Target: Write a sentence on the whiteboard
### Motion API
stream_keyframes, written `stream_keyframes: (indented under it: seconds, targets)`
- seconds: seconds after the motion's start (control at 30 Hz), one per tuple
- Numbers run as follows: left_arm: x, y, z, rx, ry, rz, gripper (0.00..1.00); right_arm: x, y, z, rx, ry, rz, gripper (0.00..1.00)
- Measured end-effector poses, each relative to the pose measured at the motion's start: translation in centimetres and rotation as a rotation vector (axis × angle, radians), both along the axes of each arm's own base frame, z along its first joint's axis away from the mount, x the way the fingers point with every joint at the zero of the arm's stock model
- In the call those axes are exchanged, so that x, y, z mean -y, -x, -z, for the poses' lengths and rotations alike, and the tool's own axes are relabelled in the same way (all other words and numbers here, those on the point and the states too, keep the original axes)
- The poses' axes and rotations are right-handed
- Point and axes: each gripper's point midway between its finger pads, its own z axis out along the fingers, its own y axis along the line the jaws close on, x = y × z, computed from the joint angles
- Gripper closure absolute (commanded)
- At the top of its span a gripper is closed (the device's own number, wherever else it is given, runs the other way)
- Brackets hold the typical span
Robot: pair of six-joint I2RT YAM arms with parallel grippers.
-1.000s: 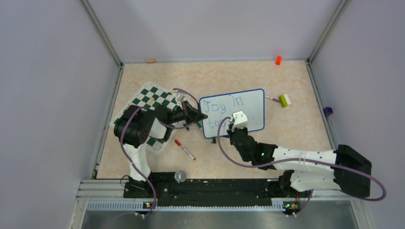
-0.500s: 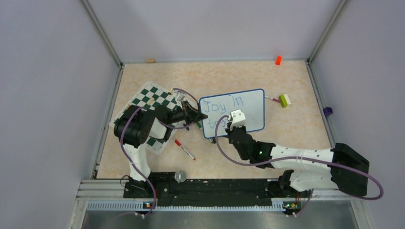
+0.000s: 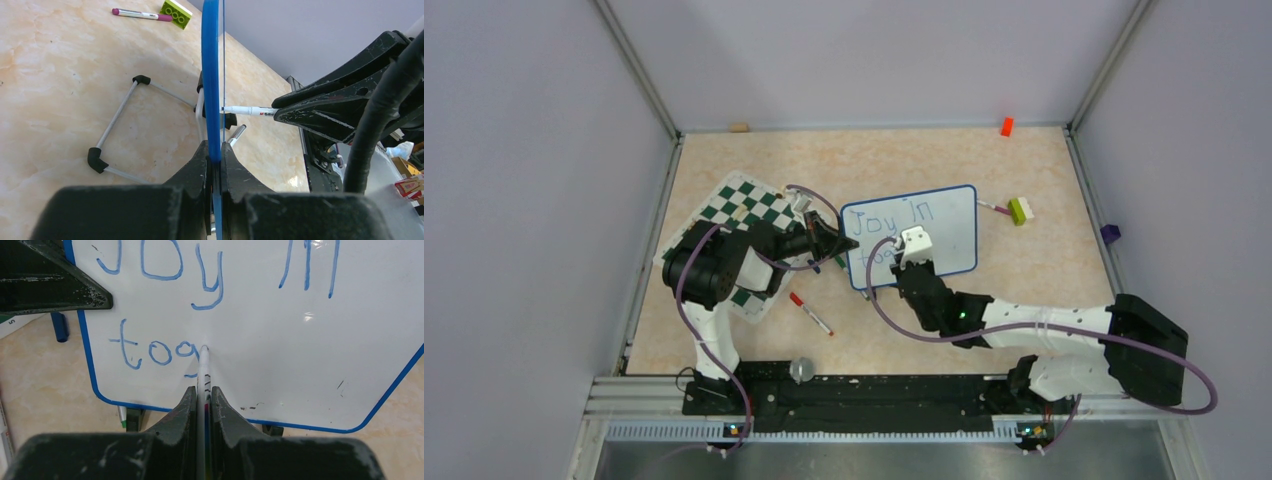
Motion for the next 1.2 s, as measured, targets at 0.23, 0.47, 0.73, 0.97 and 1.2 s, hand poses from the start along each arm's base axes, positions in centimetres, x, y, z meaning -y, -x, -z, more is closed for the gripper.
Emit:
stream_keyframes:
  seconds: [0.23,0.47,0.73,0.97,1.2]
  targets:
    - [0.0,0.0,0.0,-0.001,0.000,-0.001,1.00,0.0,-0.1,-0.2,-0.002,-0.009,0.015,1.00]
    - [0.0,-0.1,0.0,-0.003,0.000,-0.003,1.00,0.3,-0.3,-0.1,-0.007,-0.030,0.047,1.00]
    - [0.0,-0.1,0.1,-0.005,0.000,-0.004,1.00,0.6,-0.4,-0.1,-0.008,-0.042,0.072,1.00]
    - [0.0,-0.1,0.1,-0.007,-0.001,-0.006,1.00,0.9,-0.5,-0.1,-0.010,-0.051,0.088,1.00]
    - [0.0,-0.1,0.1,-0.007,-0.001,-0.006,1.00,1.0,-0.5,-0.2,-0.009,-0.053,0.094,1.00]
